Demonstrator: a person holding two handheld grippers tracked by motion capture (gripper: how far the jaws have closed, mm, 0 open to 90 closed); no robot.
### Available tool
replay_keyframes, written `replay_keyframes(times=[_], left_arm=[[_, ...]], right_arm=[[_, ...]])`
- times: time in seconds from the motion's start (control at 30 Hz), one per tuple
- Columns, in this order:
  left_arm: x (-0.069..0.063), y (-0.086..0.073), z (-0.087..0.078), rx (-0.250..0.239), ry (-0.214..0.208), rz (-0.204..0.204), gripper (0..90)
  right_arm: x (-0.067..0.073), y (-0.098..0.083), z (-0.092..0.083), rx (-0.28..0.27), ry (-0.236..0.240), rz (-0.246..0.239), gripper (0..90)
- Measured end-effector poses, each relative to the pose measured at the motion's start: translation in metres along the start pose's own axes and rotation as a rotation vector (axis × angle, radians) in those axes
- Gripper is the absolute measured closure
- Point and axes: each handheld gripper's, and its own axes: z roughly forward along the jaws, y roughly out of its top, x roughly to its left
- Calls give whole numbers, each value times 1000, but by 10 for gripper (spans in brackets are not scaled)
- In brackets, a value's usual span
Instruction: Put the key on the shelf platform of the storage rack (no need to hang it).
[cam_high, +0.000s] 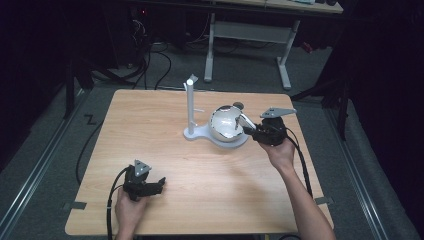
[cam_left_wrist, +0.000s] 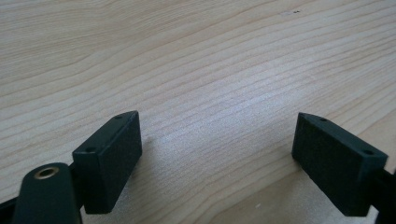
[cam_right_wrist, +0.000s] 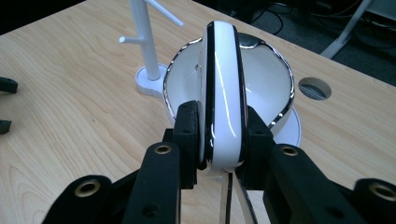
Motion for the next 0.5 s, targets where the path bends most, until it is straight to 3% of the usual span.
replay_keyframes(times=[0.2, 0.4, 0.5], left_arm=[[0, 0, 0, -3, 1, 0, 162], [0, 0, 0, -2, 0, 3, 162], [0, 0, 0, -2, 0, 4, 162]], right_arm=[[3, 11, 15, 35, 13, -26, 733], [4, 18, 28, 41, 32, -17, 732], [6, 24, 39, 64, 32, -42, 732]])
